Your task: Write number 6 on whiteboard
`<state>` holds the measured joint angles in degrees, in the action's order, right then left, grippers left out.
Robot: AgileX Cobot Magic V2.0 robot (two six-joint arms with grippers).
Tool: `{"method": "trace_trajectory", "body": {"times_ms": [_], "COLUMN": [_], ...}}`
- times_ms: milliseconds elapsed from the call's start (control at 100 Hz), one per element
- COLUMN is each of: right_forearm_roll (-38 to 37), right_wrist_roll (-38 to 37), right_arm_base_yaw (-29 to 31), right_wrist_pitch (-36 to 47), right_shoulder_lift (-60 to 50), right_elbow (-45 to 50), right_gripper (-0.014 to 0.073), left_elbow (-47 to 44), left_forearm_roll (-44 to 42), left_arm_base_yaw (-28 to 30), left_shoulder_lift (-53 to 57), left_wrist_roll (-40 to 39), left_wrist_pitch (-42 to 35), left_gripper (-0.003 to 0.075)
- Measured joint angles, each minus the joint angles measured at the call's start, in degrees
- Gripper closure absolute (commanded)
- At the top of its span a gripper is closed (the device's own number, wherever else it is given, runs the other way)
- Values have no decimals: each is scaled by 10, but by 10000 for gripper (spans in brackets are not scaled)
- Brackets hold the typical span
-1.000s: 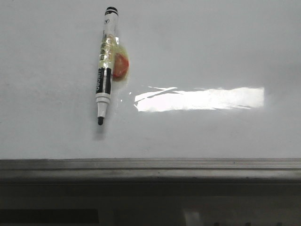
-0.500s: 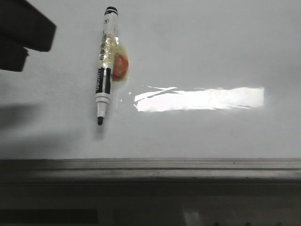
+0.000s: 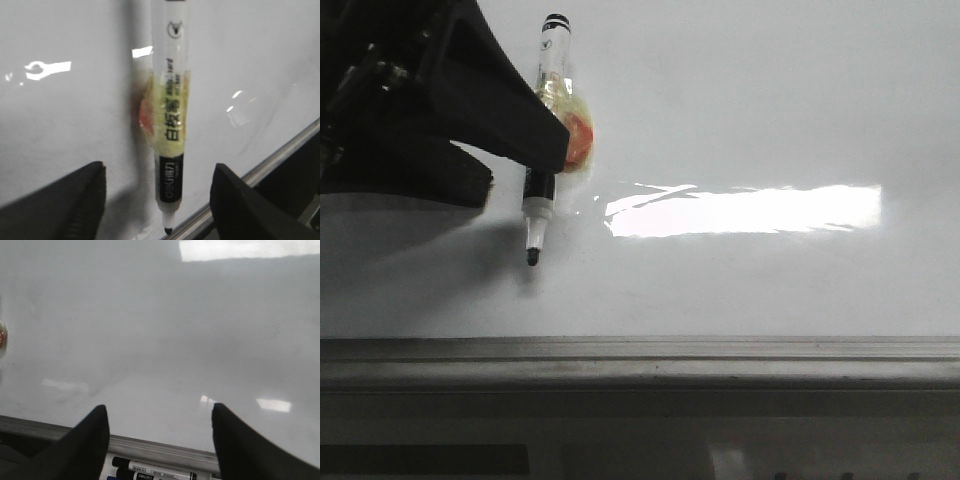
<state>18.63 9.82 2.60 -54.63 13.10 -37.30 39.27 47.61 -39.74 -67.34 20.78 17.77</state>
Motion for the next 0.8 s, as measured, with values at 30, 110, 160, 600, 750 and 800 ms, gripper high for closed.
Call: {"method": "trace_trajectory", "body": {"times_ms": [30, 110, 160, 600, 750, 800], "right_forearm_roll": [0, 1, 1, 157, 294, 328], "right_wrist_roll": [0, 0, 0, 173, 351, 410], "right_arm_base_yaw": [0, 0, 0, -27, -62, -76], "right_wrist_pitch": [0, -1, 0, 23, 28, 30], "right_shoulder_lift": [0, 0, 0, 16, 49, 62], "right_elbow": [0, 0, 0, 0, 0, 0], "right_gripper": [188, 188, 188, 188, 188, 188], "left_elbow": [0, 3, 4, 5, 5, 5], "left_forearm_roll": [2, 6, 8, 11, 102, 158], "left_arm_base_yaw": [0, -2, -2, -11, -32, -34], "left_shoulder_lift": [-5, -15, -22, -12, 29, 39], "left_wrist_roll": [0, 0, 0, 118, 322, 413], "left_wrist_pitch": [-2, -2, -2, 32, 69, 97], "left_gripper": [357, 437, 488, 740, 740, 740]}}
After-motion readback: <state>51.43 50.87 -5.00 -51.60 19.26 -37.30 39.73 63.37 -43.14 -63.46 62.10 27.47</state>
